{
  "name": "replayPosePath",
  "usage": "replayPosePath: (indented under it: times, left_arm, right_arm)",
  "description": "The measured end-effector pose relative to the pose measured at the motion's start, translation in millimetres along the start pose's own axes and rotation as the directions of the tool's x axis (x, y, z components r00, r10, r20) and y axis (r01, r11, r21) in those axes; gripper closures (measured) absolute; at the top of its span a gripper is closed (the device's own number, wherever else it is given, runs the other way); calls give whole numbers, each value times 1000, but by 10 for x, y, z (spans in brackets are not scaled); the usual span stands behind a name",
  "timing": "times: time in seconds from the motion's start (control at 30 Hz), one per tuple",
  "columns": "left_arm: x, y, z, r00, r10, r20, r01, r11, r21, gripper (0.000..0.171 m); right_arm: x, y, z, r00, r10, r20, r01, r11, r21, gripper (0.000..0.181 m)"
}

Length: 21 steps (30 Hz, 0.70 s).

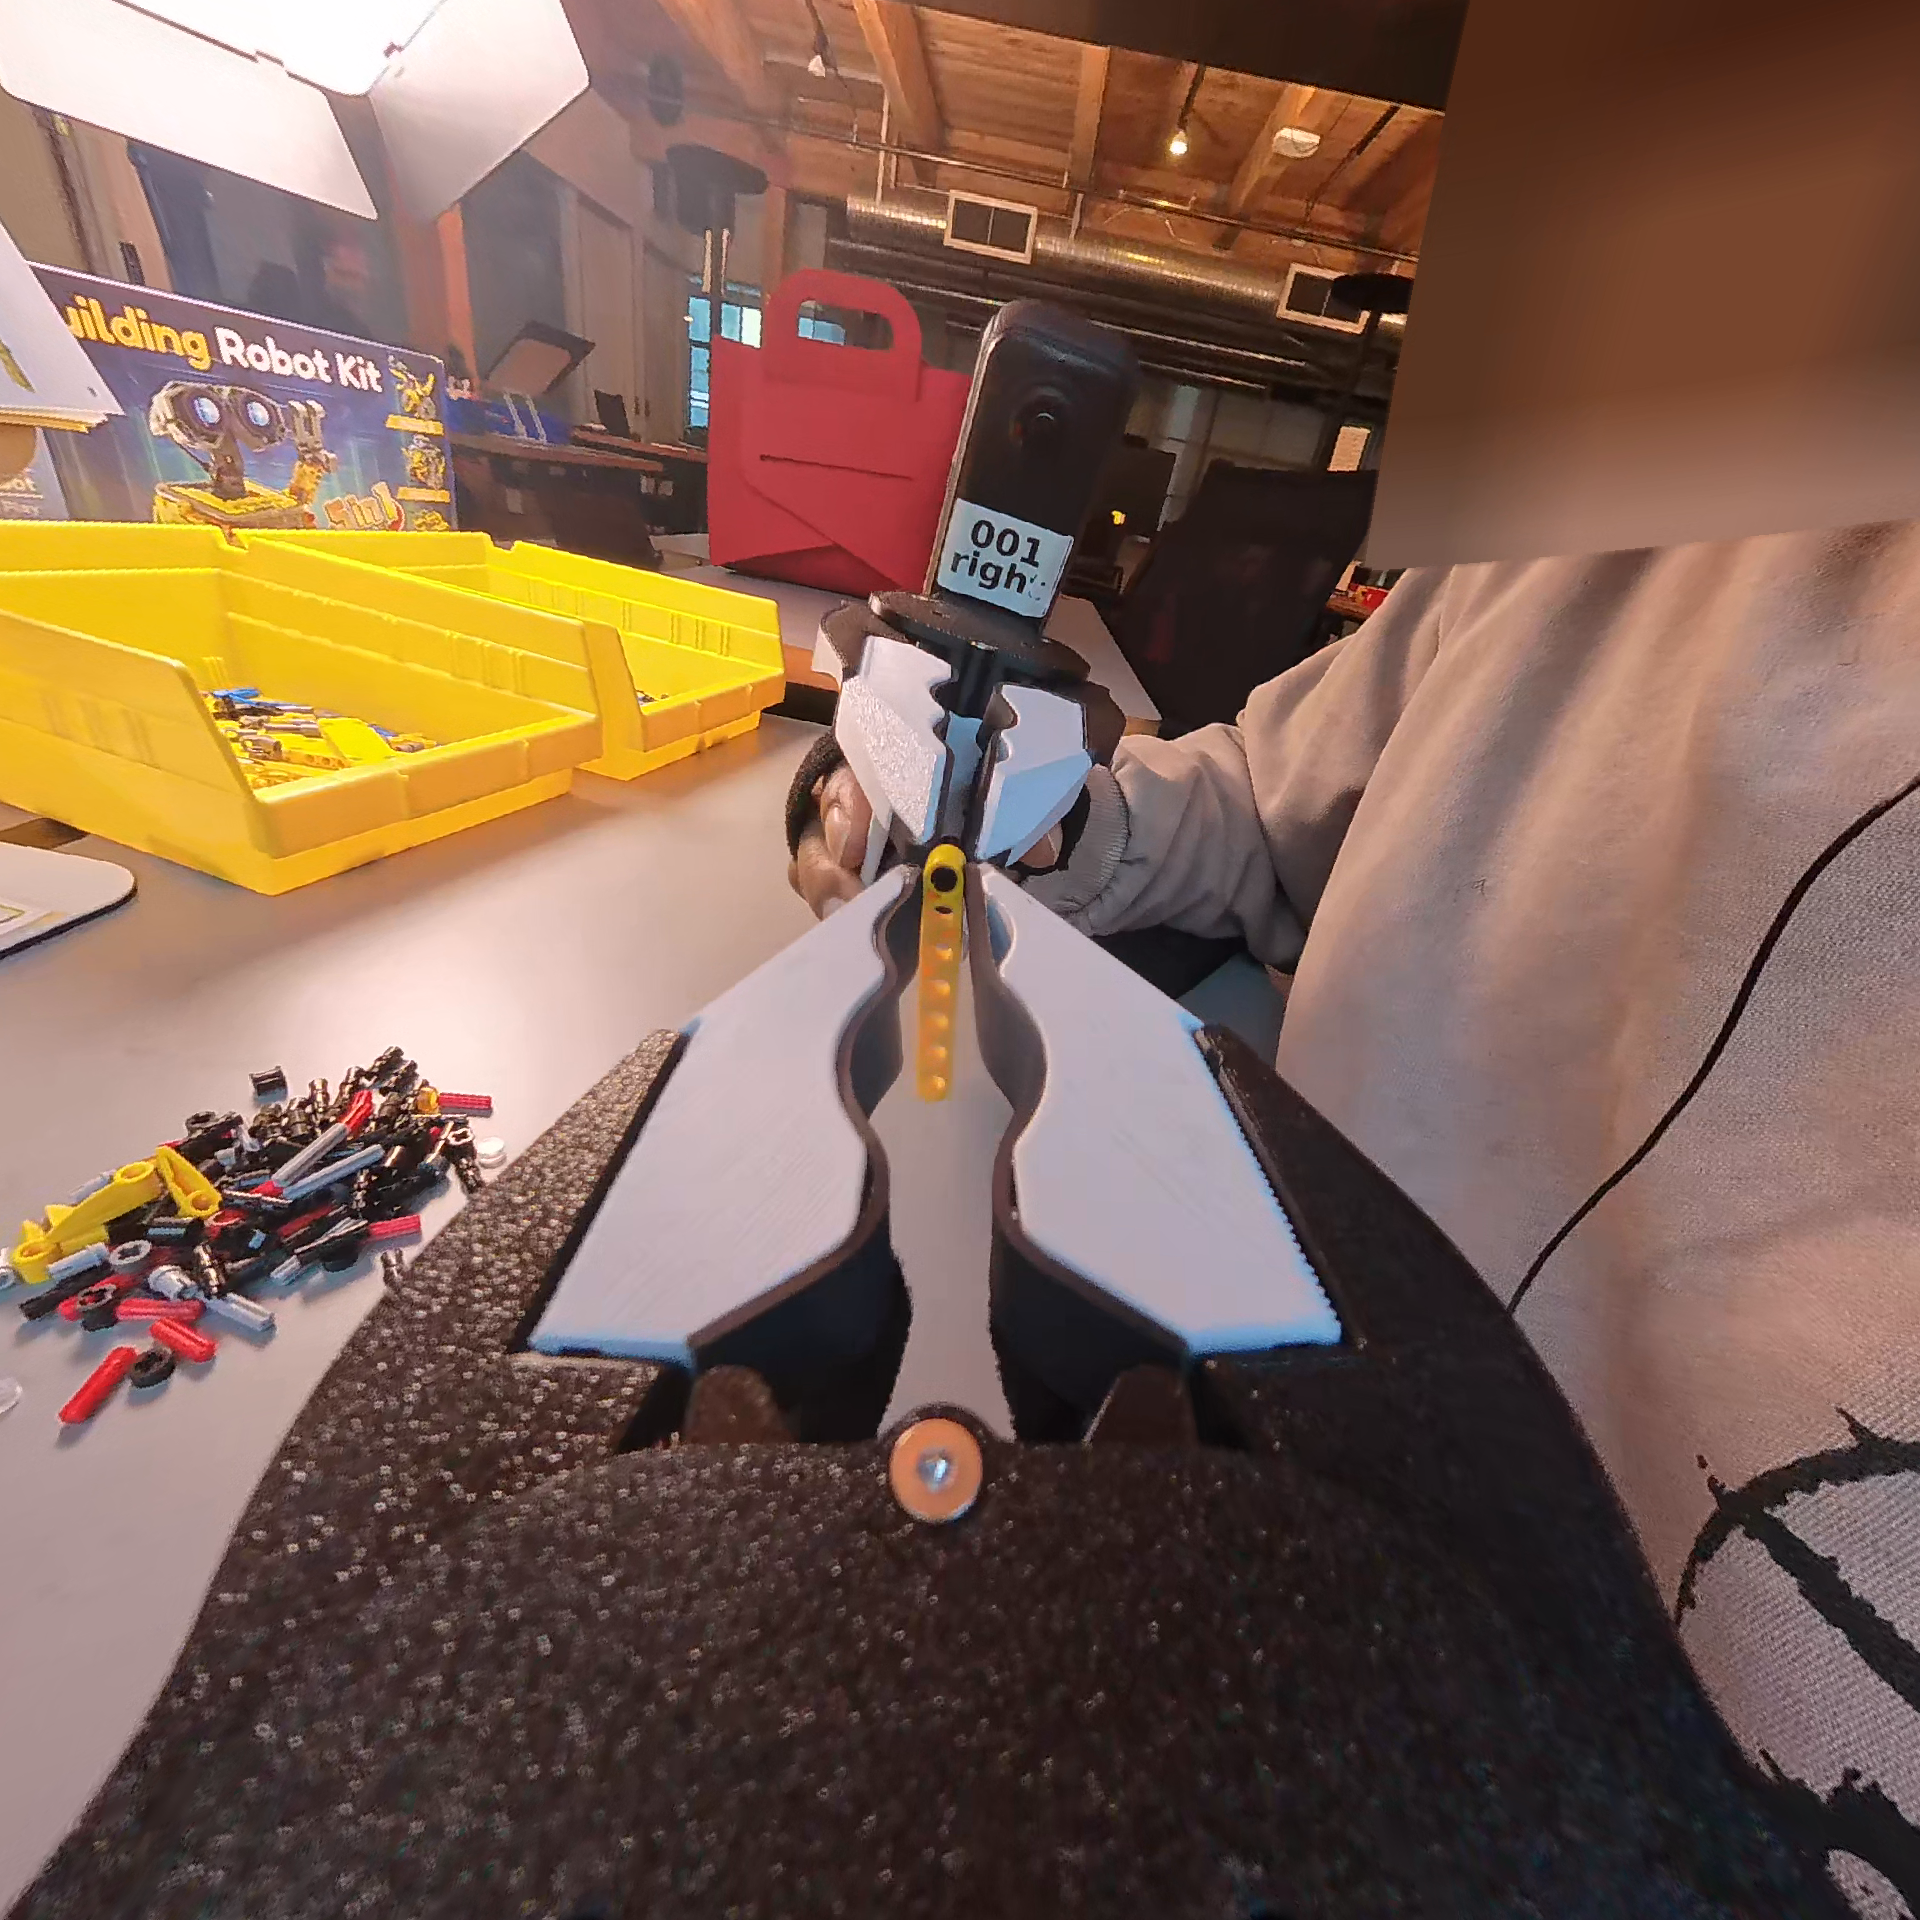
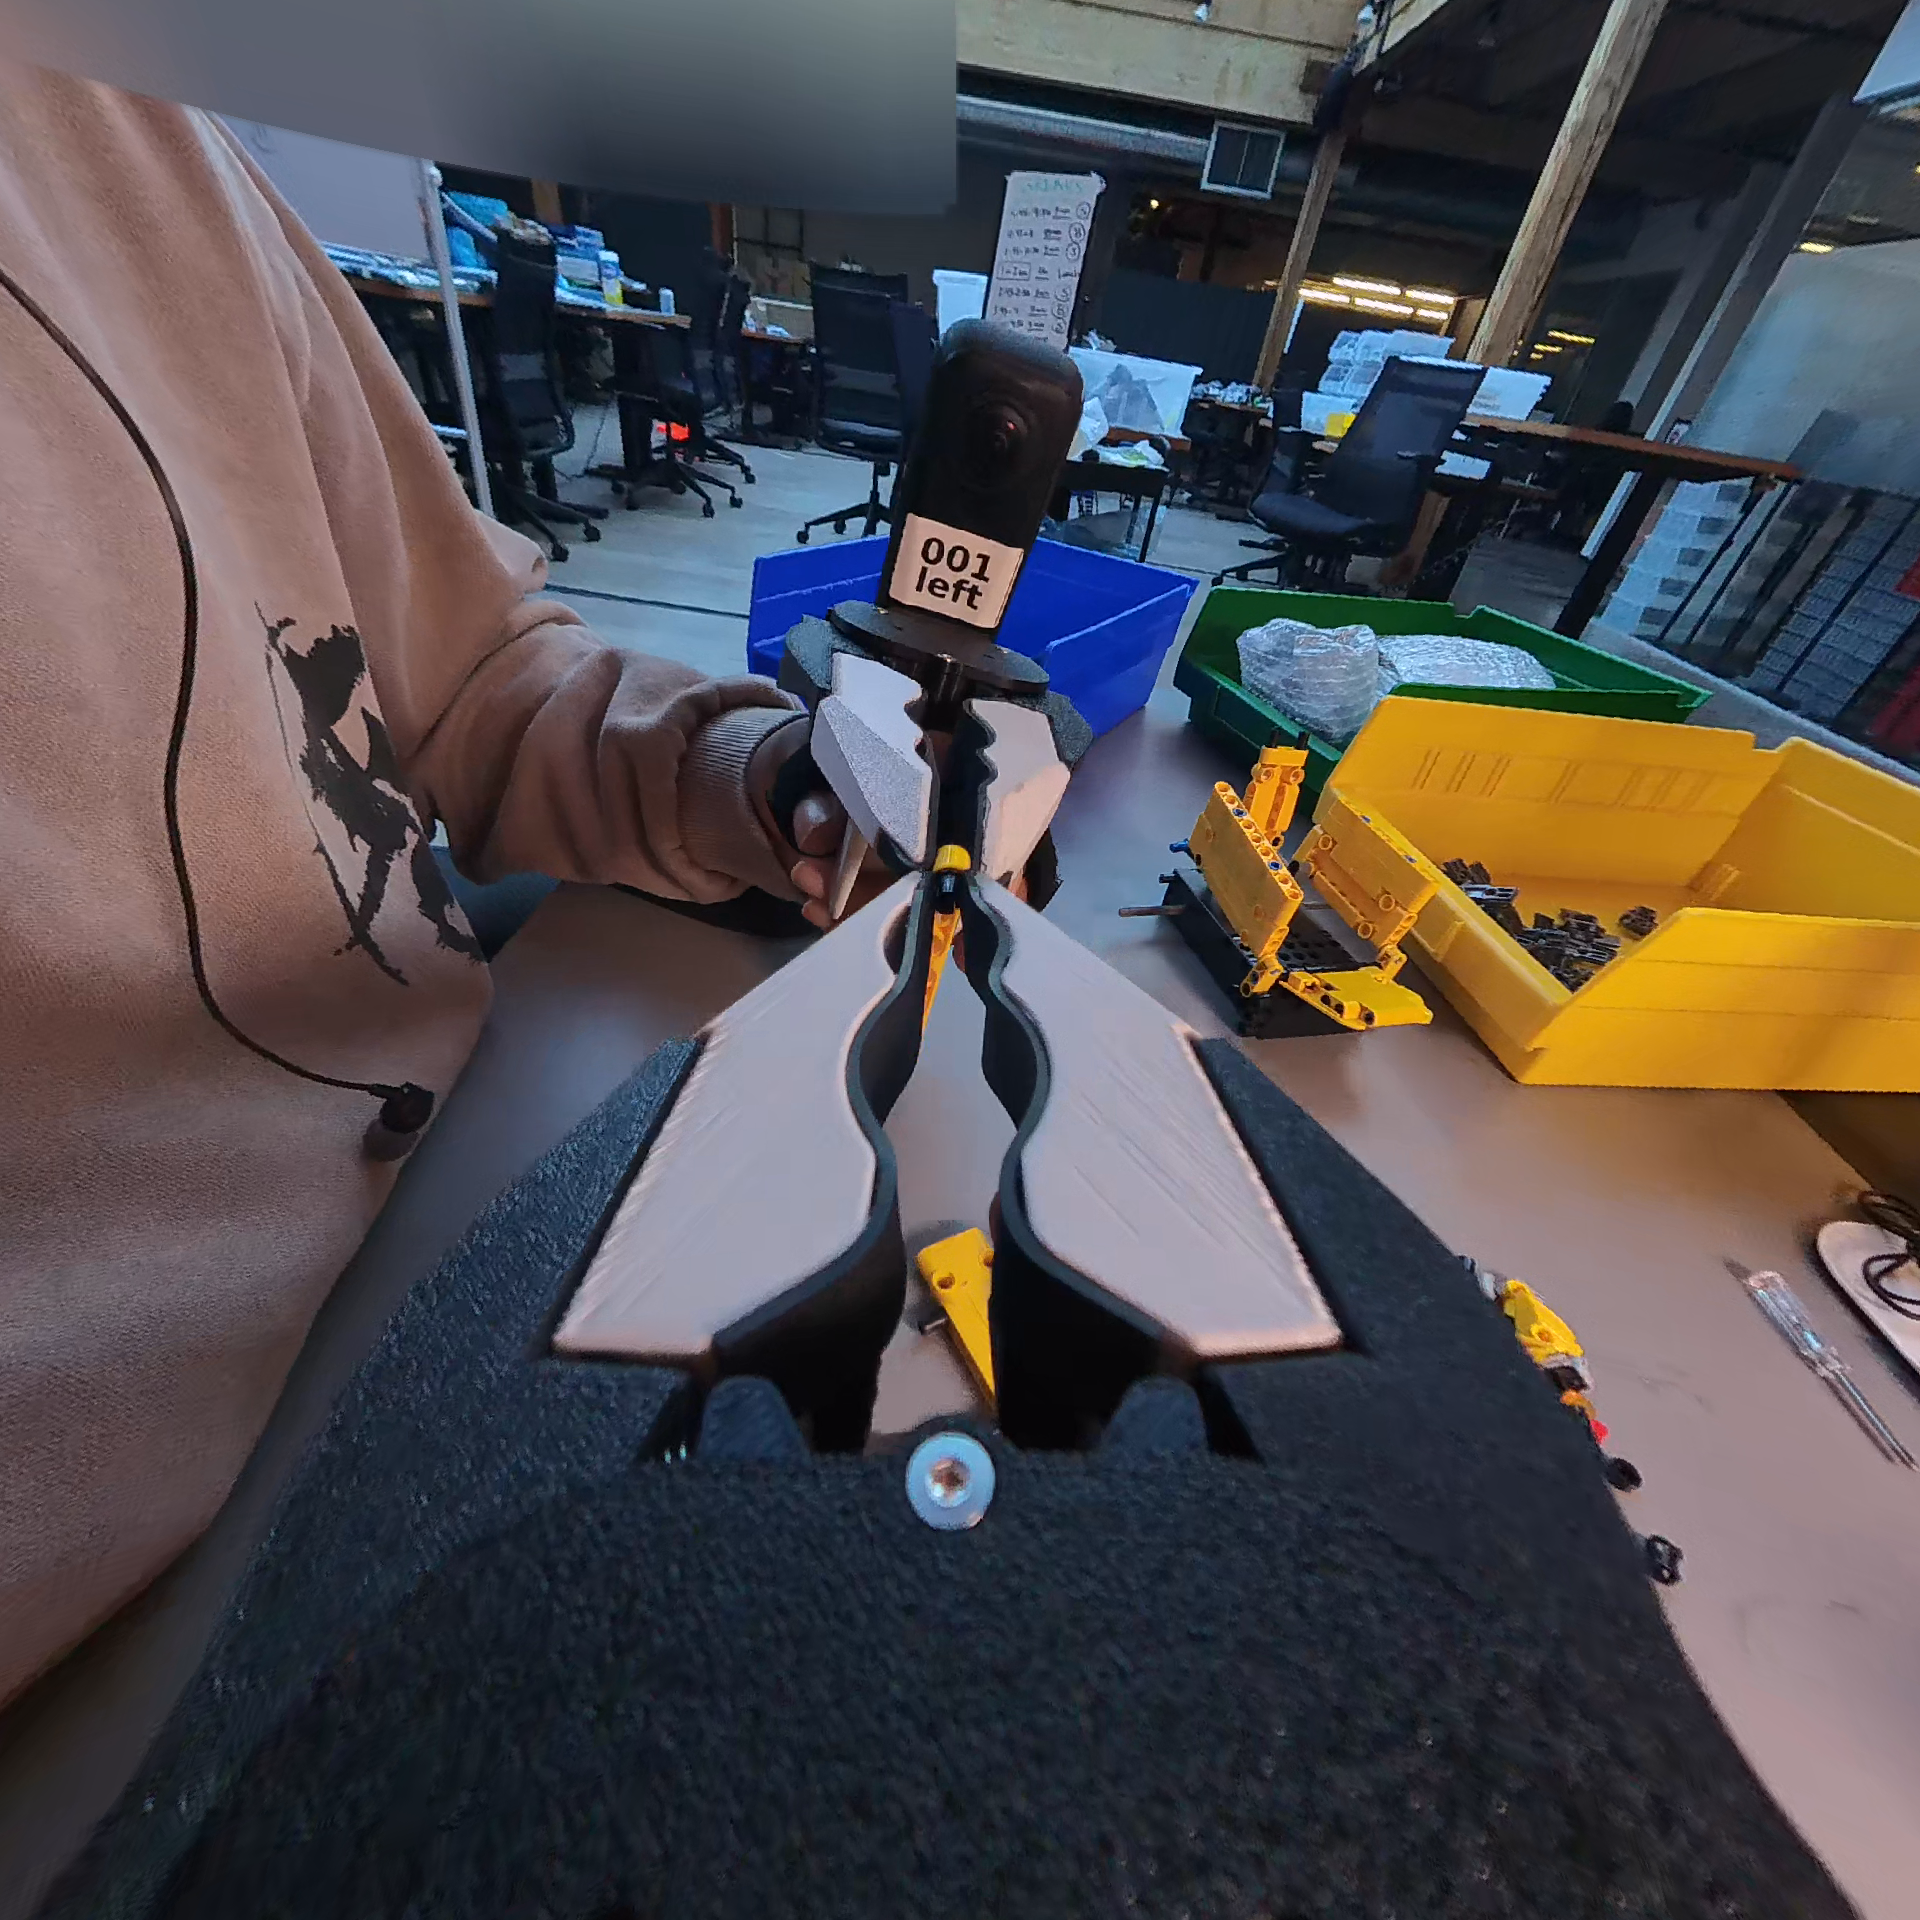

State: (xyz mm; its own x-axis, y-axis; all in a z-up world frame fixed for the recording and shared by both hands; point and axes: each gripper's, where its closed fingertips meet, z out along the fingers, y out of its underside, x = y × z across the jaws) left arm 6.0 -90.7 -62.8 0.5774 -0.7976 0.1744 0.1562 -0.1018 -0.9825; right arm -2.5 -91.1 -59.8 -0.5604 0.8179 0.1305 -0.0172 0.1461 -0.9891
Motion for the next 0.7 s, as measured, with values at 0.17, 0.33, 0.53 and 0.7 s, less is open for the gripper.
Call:
replayPosePath:
  times: [0.17, 0.33, 0.53, 0.7]
  left_arm:
    - [-3, 12, -8, 1000, -14, -9, 14, 1000, -3, 165]
    - [9, 7, -15, 999, -28, -25, 28, 1000, 0, 165]
    - [25, 0, -17, 999, -33, -35, 34, 999, 4, 165]
    - [67, 28, -10, 998, -25, -52, 24, 1000, -19, 165]
  right_arm:
    - [1, 12, 7, 1000, 13, 3, -13, 1000, 8, 178]
    - [-11, 2, 16, 1000, 27, 13, -27, 999, 25, 178]
    - [-21, -8, 19, 998, 59, 21, -60, 998, 37, 178]
    - [-60, 7, 11, 993, 99, 68, -101, 995, 25, 178]
